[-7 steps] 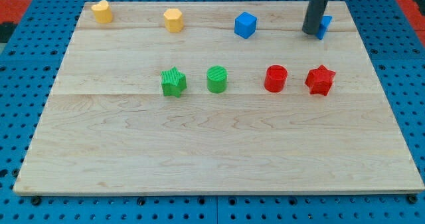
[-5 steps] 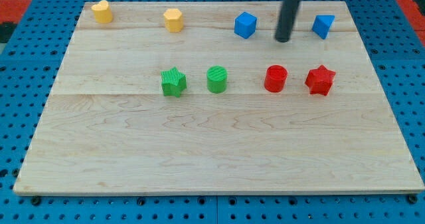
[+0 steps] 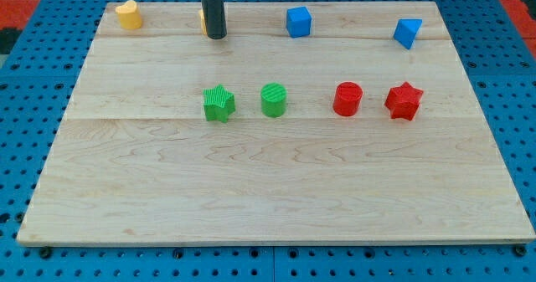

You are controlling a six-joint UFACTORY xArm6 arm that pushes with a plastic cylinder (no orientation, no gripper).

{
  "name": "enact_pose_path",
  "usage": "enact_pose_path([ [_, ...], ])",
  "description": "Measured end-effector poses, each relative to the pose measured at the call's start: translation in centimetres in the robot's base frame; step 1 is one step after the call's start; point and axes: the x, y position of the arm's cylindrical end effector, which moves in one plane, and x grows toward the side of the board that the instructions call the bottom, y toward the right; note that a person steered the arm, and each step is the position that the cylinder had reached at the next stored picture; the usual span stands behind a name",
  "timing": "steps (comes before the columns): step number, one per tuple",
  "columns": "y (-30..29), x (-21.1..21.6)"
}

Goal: Move the blue cube right to the yellow hexagon

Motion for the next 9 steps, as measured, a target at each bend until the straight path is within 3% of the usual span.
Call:
enact_pose_path([
  [1, 0.0, -1.8],
  [2, 0.5, 0.7],
  [3, 7.0, 4.0],
  [4, 9.1, 4.1],
  [6, 14.5, -0.1],
  [7, 14.2, -3.1],
  [8, 18.0, -3.2],
  [9, 28.9, -3.2],
])
